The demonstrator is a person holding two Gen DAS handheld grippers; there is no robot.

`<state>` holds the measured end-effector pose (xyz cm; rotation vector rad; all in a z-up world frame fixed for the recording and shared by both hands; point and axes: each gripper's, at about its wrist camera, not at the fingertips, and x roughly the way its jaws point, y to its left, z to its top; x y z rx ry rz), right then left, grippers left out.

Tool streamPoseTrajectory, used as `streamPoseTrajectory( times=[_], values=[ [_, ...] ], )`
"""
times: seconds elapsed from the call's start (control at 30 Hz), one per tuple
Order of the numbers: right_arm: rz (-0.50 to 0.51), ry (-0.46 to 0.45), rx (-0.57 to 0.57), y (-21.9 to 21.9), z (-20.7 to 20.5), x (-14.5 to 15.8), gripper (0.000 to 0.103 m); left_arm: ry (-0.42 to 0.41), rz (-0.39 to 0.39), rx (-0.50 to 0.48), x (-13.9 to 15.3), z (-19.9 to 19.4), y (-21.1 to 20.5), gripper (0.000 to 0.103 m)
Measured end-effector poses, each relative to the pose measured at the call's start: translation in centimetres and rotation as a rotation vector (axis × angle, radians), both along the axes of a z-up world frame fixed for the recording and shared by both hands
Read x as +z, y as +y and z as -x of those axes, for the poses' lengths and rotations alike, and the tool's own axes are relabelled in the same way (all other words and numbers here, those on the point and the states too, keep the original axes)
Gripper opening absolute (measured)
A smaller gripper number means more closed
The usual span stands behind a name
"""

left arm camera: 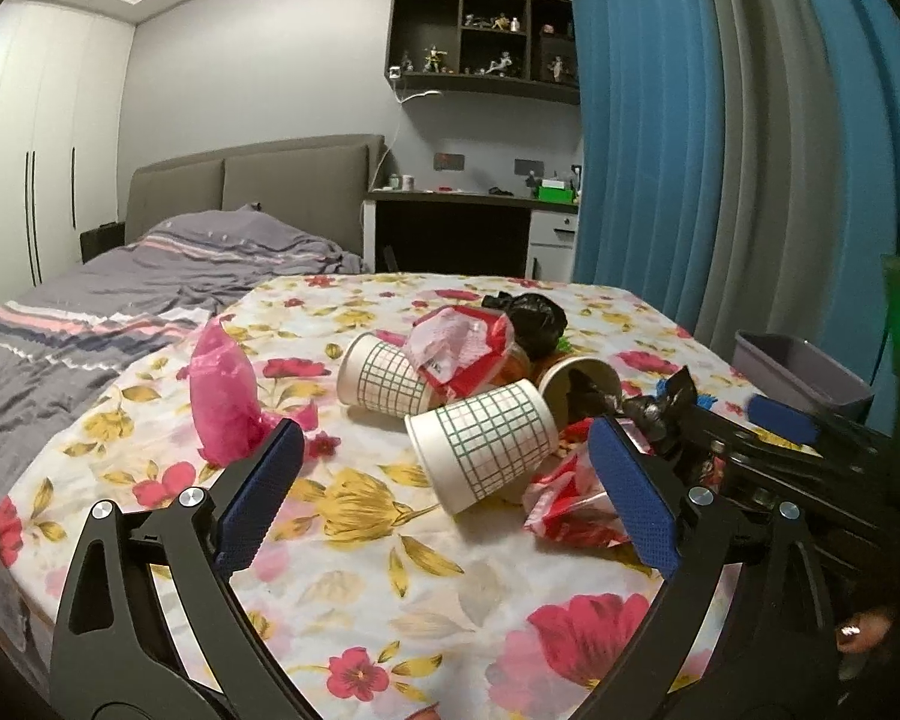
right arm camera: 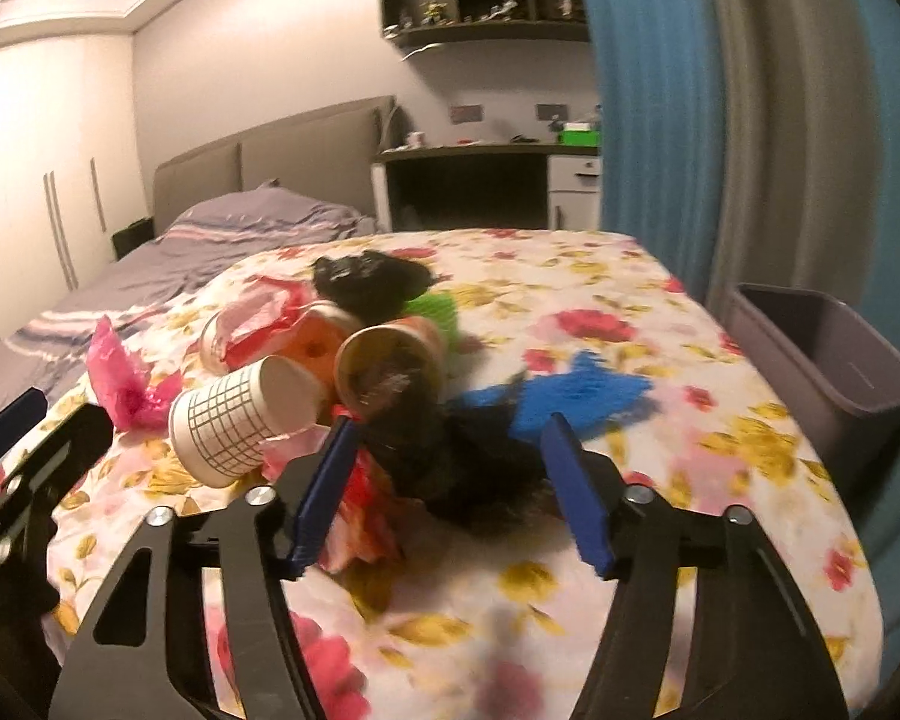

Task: Collect trash
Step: 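Grasp the black plastic bag with the right tool while the left tool grasps the red-white wrapper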

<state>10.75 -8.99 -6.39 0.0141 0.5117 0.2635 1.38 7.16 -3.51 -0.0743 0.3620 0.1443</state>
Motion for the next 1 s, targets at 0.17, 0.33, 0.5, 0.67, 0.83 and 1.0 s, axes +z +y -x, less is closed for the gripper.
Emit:
streamPoseTrajectory(
  times=[0.17, 0.33, 0.5, 0.67, 0.83, 1.0],
  values=[
    [-0.002, 0.051, 0.057, 1.0, -1.7, -0.8, 0.028, 0.035, 0.037, -0.031, -0.8, -0.7, 0.3, 0.094],
    [-0.002, 0.036, 0.072, 0.6, -1.0, -0.8, 0.020, 0.052, 0.036, -0.077, -1.5, -1.1, -0.7, 0.094],
    [-0.043, -0.013, 0.039, -1.6, 0.9, 0.6, 0.019, 0.071, 0.029, -0.147, -2.2, -1.8, -2.7, 0.090],
    [-0.066, -0.049, 0.005, -3.8, 2.5, 1.8, 0.019, 0.117, 0.018, -0.211, -3.1, -3.9, -5.1, 0.079],
    [-0.075, -0.058, -0.008, -5.3, 3.3, 2.2, 0.019, 0.198, 0.024, -0.252, -4.5, -6.3, -6.4, 0.067],
    [-0.087, -0.065, -0.022, -6.5, 3.9, 2.5, 0.019, 0.250, 0.031, -0.255, -5.0, -7.9, -6.7, 0.056]
  ],
)
